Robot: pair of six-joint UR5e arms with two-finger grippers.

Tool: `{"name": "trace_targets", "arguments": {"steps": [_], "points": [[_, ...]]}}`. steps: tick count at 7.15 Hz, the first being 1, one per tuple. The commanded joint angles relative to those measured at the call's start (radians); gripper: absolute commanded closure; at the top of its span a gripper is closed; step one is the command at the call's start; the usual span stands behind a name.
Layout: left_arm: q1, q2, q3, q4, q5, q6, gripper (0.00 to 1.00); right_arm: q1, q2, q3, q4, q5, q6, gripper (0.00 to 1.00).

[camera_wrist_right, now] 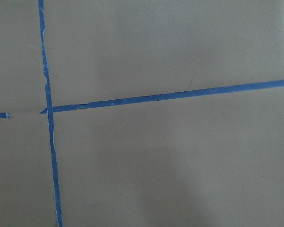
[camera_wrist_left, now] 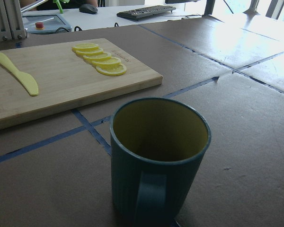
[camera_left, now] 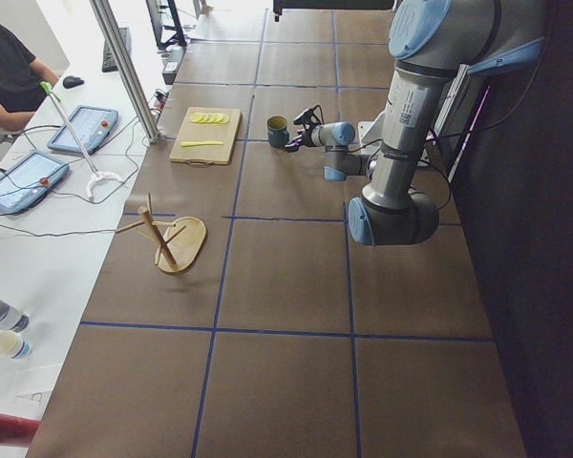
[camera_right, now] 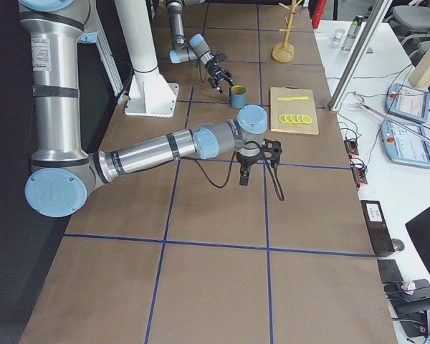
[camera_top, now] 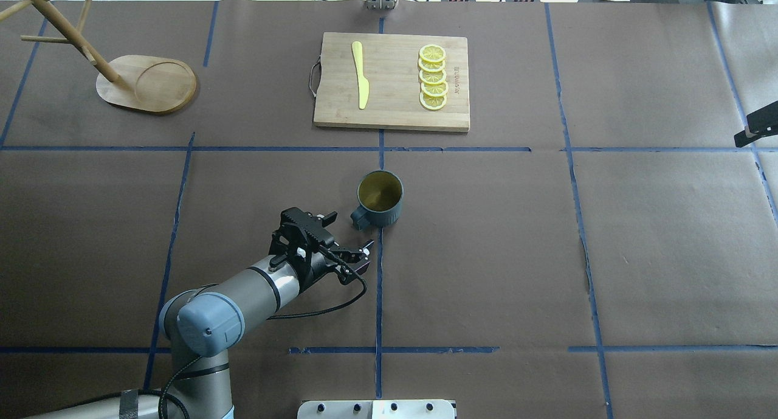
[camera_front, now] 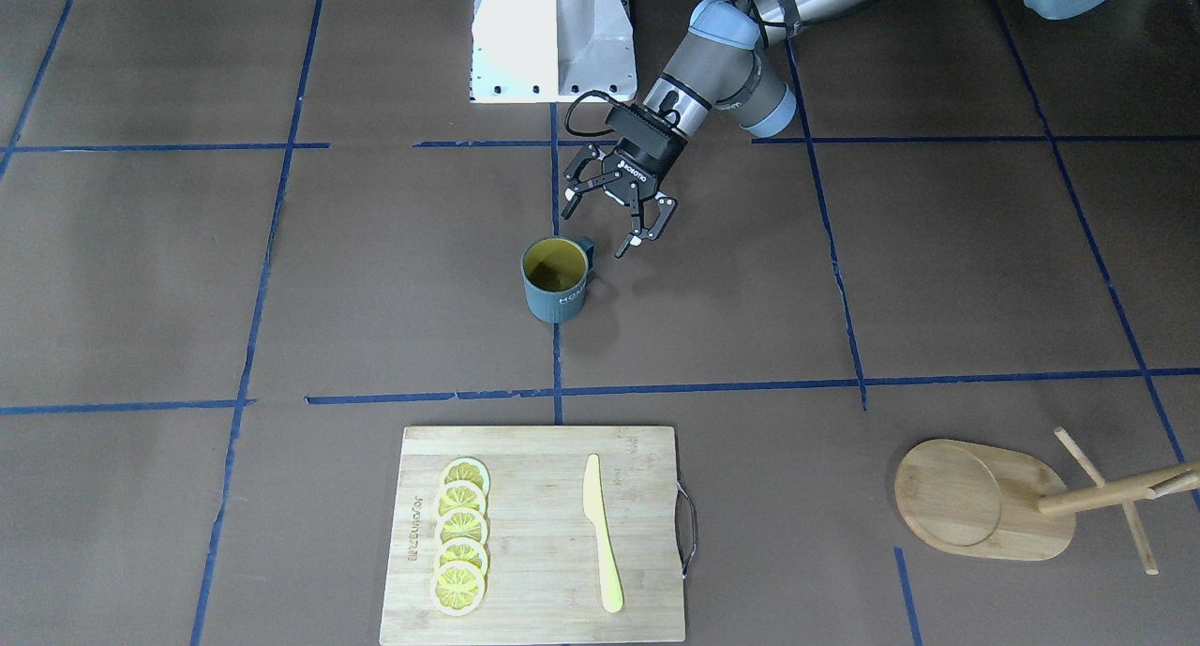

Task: Hang cup on storage rack
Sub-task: 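Move the left gripper to the mug handle and close on it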

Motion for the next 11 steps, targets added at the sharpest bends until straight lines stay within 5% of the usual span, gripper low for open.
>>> {"name": "trace_targets", "arguments": {"steps": [1,7,11], "points": [[-0.005,0.000,0.010,0.003,0.000,0.003,0.10,0.000,0.002,0.003,0.000,-0.001,0.002,0.00],[-0.012,-0.040,0.051,0.005,0.020,0.007,0.18,0.000,0.003,0.002,0.002,-0.007,0.001,0.00],[-0.015,-0.040,0.057,0.005,0.020,0.007,0.39,0.000,0.003,0.003,0.002,-0.007,0.001,0.00]]}}
